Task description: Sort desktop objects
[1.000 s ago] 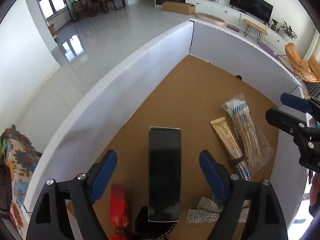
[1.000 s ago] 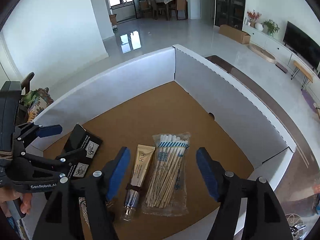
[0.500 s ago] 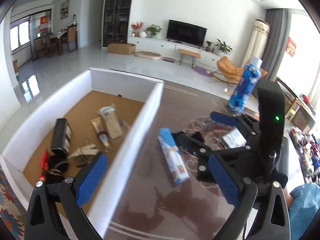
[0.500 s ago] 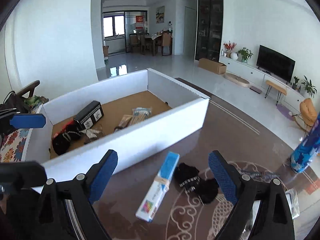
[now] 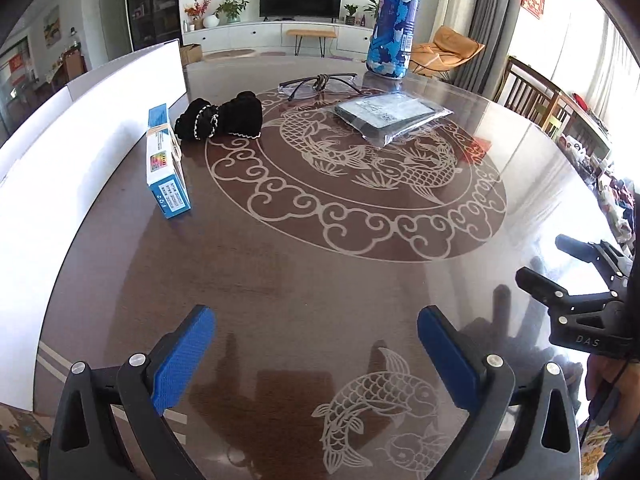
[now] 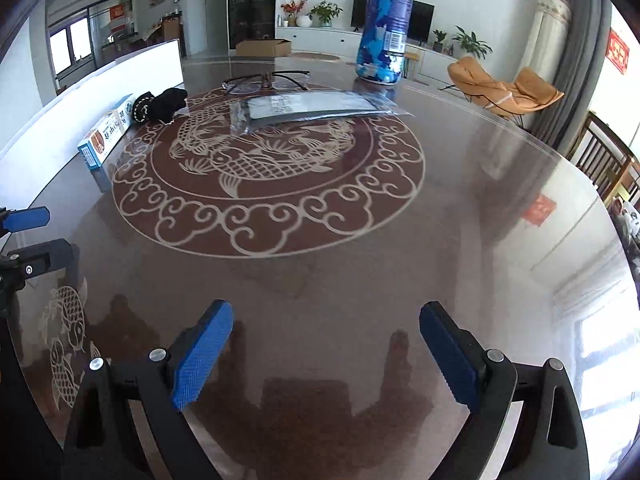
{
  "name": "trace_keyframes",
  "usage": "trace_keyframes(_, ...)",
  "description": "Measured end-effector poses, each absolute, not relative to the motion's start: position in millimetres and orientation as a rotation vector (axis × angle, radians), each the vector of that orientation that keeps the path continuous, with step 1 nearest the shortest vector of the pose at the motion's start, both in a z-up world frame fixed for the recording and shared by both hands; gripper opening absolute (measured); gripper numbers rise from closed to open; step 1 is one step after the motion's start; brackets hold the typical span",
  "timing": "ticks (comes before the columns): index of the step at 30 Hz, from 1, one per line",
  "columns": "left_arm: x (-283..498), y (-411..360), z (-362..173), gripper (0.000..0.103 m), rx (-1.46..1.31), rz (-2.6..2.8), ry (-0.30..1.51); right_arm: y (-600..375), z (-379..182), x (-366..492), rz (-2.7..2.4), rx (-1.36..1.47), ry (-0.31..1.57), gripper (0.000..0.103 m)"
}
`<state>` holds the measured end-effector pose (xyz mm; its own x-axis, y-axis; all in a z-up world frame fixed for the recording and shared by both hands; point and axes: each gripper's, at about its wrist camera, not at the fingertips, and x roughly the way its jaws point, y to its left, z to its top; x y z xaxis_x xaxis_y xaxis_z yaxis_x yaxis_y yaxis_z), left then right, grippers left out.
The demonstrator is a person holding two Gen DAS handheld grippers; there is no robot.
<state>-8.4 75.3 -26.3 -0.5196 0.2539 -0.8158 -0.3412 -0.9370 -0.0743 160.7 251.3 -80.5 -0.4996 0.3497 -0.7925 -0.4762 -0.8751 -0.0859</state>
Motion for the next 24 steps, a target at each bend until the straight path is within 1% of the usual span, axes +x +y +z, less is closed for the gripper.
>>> trace_keyframes(5, -7, 80, -41, 0.103, -1.345, 2.459, 0.167, 254, -83, 172, 2.332, -1.189, 0.233, 0.099)
trace_keyframes(7, -10, 80, -47, 0.103, -1.379, 2.444, 0.162, 255, -84, 169, 2.321, -1.195, 0.247, 0.103)
trace_keyframes(9, -12, 79, -49, 0.103, -1.386, 2.452, 0.167, 264, -87, 172, 2.329, -1.204, 0.331, 0.103)
trace_keyframes(10, -12, 79, -49, 0.103, -1.382, 2.455, 0.165, 266, -87, 171, 2.318, -1.196, 0.340, 0.103)
trace_keyframes(12, -11, 80, -49, 0.103, -1.382, 2.461, 0.180, 264, -87, 170, 2.314, -1.196, 0.335, 0.103)
trace_keyframes(14, -9, 85, -51, 0.103, -1.383, 2.470, 0.240, 264, -87, 169, 2.314, -1.196, 0.335, 0.103)
trace_keyframes(24, -9, 86, -51, 0.103, -1.380, 2.466, 0.234, 264, -88, 170, 2.314, -1.197, 0.335, 0.103)
